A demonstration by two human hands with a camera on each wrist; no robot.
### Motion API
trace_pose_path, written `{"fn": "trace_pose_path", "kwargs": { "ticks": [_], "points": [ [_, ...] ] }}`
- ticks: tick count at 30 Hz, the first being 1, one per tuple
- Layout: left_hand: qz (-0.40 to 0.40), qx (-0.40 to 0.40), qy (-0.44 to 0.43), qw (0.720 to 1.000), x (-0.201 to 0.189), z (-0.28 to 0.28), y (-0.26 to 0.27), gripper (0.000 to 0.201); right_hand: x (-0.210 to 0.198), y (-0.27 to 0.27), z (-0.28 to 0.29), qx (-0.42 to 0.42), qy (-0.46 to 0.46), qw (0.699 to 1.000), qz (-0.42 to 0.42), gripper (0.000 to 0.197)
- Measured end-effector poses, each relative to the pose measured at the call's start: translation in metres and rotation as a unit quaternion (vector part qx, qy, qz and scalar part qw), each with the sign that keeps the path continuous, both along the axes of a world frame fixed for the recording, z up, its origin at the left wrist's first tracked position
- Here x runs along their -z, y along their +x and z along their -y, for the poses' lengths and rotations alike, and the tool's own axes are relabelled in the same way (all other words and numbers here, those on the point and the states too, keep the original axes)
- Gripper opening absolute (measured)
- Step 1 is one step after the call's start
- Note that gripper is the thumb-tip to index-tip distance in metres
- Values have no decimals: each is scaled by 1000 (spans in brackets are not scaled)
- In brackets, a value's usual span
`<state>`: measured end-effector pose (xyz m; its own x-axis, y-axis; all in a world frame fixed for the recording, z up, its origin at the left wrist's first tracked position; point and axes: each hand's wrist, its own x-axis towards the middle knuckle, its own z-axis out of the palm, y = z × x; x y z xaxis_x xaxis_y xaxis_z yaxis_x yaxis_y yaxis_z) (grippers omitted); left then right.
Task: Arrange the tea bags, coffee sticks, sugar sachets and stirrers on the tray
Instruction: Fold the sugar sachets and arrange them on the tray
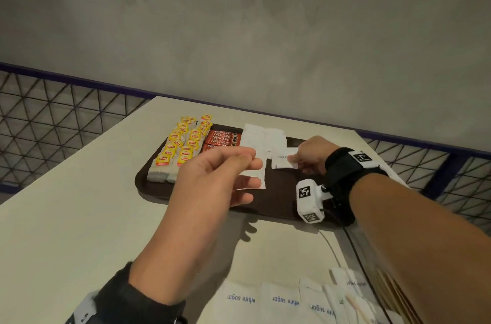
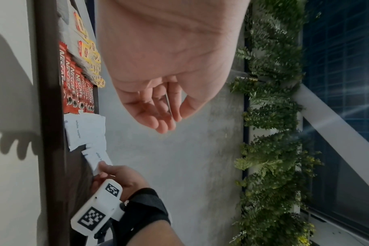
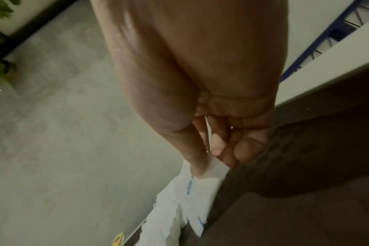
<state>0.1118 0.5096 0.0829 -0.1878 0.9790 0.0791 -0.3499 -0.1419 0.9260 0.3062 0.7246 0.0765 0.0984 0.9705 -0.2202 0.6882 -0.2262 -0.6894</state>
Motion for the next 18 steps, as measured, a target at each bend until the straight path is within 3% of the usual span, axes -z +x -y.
{"fn": "trace_pose_path", "kwargs": {
  "ticks": [10,18],
  "points": [
    [5,-15,-9,1000,7,-4,5,11,10,-15,-27,-9,-26,1000,-6,12],
    [-3,-30,-16,999,8,-7,2,9,8,-20,-30,-69,-19,993,93,31]
  ]
}}
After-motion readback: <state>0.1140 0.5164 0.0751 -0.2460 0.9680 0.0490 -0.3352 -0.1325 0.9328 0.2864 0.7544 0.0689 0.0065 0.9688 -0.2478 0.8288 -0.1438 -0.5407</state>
